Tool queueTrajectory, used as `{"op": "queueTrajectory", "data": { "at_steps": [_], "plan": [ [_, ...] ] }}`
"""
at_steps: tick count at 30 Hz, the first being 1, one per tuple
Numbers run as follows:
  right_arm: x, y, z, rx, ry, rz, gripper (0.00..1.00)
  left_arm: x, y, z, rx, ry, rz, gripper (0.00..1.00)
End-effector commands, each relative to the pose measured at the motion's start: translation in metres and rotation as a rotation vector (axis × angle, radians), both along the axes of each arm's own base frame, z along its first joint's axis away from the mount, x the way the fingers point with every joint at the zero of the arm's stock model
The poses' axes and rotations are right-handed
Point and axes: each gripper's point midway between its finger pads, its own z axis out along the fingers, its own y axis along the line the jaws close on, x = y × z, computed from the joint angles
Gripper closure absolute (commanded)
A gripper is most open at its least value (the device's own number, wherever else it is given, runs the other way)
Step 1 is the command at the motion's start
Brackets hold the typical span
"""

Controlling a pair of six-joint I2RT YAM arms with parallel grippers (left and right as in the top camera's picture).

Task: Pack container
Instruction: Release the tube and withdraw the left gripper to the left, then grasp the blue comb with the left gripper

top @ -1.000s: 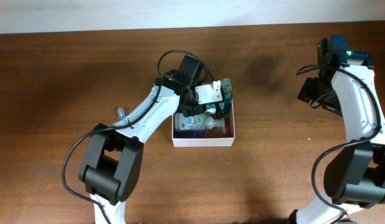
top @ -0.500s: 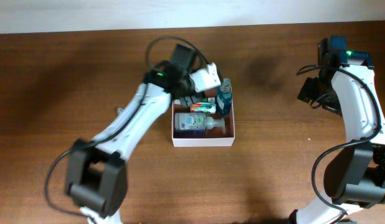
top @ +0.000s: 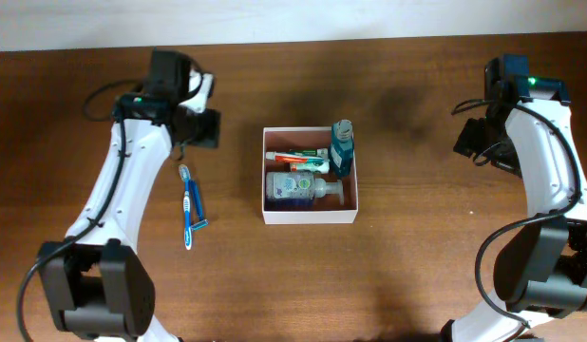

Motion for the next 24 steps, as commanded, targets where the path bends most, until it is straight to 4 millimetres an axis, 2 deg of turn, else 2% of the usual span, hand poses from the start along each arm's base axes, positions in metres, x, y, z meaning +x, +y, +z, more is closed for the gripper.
{"op": "queueTrajectory", "data": {
  "at_steps": [1,6,9,12,16,19,24],
  "plan": [
    [-0.002,-0.003,0.002,-0.012,-0.003,-0.011,0.01,-0.026,0.015,-0.044,-0.017,0.138,0.165,0.49],
    [-0.002,-0.003,0.002,-0.012,-0.003,-0.011,0.01,-0.056,0.022,-0.083,-0.009,0.235,0.202,0.50],
    [-0.002,-0.003,0.002,-0.012,-0.003,-0.011,0.02,-0.070,0.027,-0.098,-0.003,0.277,0.212,0.51],
    [-0.002,-0.003,0.002,-0.012,-0.003,-0.011,0.01,-0.077,0.038,-0.105,0.025,0.296,0.255,0.54],
    [-0.002,-0.003,0.002,-0.012,-0.003,-0.011,0.01,-0.083,0.051,-0.110,0.035,0.309,0.397,0.59],
    [-0.002,-0.003,0.002,-0.012,-0.003,-0.011,0.02,-0.085,0.050,-0.116,0.011,0.309,0.452,0.62],
    [-0.002,-0.003,0.002,-0.012,-0.003,-0.011,0.01,-0.088,0.038,-0.124,-0.047,0.320,0.431,0.63]
  ]
}}
